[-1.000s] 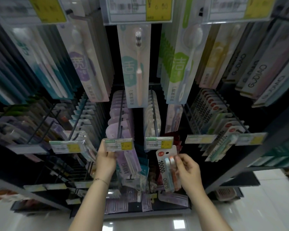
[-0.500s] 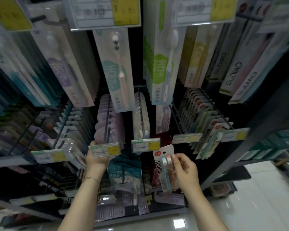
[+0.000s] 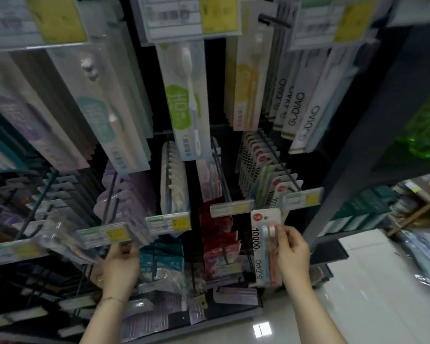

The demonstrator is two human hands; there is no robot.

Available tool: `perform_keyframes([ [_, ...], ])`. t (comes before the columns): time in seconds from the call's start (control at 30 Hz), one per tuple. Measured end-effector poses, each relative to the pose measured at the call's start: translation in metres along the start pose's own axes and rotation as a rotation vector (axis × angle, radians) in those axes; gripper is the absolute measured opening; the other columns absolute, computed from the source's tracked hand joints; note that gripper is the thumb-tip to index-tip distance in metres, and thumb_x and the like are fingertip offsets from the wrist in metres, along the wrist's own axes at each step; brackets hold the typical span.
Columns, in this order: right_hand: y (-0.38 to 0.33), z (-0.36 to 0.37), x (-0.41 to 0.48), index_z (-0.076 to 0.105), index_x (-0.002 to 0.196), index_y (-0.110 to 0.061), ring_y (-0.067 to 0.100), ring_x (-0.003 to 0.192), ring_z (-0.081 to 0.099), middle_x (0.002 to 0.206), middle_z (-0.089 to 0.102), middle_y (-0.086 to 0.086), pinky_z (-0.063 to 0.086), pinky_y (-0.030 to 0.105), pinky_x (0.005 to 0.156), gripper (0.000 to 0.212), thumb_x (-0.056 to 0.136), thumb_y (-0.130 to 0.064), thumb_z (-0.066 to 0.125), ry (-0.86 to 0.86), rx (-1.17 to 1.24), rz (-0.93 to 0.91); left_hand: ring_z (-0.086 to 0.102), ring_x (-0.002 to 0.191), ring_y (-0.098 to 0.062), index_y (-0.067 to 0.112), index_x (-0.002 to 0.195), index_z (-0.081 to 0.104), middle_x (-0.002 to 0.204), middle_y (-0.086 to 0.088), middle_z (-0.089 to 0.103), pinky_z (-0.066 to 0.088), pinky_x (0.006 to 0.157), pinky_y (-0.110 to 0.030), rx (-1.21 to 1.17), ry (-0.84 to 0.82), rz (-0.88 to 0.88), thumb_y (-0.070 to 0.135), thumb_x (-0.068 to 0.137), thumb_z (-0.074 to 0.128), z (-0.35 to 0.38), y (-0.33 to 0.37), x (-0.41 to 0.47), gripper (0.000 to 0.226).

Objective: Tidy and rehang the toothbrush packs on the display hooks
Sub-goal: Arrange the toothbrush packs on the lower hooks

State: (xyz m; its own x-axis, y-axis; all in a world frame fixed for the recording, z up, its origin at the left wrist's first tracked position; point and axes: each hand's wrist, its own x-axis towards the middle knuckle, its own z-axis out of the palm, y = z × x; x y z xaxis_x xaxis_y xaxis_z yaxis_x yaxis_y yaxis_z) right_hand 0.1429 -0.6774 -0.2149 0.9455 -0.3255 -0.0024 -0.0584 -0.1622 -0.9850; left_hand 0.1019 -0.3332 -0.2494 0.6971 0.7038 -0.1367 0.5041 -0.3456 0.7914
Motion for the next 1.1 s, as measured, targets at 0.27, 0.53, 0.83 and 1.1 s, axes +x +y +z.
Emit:
perform_keyframes([
  [0.27,0.002,-0.026,0.033,0.065,0.086,-0.021,0.015,0.080,0.064,0.081,0.069,-0.002,0.050,0.033,0.068,0.022,0.101,-0.026,0.050,0.069,-0.028,-0.014,0.062,0.072,-0.015,0.030,0.096,0.057,0.085,0.007,0.062,0.053,0.064,-0.034,0.373,-0.177,0.399,0.030,0.098,0.056,0.022,0.025,-0.036,0.002],
  [0.53,-0.007,-0.032,0.051,0.065,0.087,-0.027,0.013,0.085,0.065,0.088,0.070,-0.004,0.050,0.032,0.072,0.023,0.101,-0.018,0.049,0.099,0.045,0.011,0.065,0.068,-0.015,0.031,0.095,0.050,0.089,0.007,0.060,0.057,0.055,-0.040,0.518,-0.189,0.502,0.032,0.097,0.056,0.044,0.032,-0.055,0.006],
  [0.83,-0.018,-0.030,0.061,0.066,0.089,-0.027,0.013,0.087,0.067,0.091,0.071,-0.004,0.051,0.030,0.075,0.021,0.100,-0.017,0.051,0.064,0.106,0.048,0.061,0.072,-0.010,0.031,0.101,0.052,0.093,0.011,0.058,0.055,0.057,-0.036,0.557,-0.214,0.514,0.034,0.097,0.055,0.065,0.037,-0.068,0.005],
  [1.1,-0.015,-0.032,0.063,0.066,0.087,-0.027,0.001,0.076,0.065,0.087,0.071,-0.006,0.047,0.024,0.068,0.025,0.100,-0.012,0.049,0.016,0.104,0.050,0.062,0.079,-0.008,0.033,0.105,0.054,0.097,0.012,0.059,0.056,0.064,-0.035,0.470,-0.261,0.553,0.033,0.098,0.055,0.080,0.047,-0.074,0.008],
])
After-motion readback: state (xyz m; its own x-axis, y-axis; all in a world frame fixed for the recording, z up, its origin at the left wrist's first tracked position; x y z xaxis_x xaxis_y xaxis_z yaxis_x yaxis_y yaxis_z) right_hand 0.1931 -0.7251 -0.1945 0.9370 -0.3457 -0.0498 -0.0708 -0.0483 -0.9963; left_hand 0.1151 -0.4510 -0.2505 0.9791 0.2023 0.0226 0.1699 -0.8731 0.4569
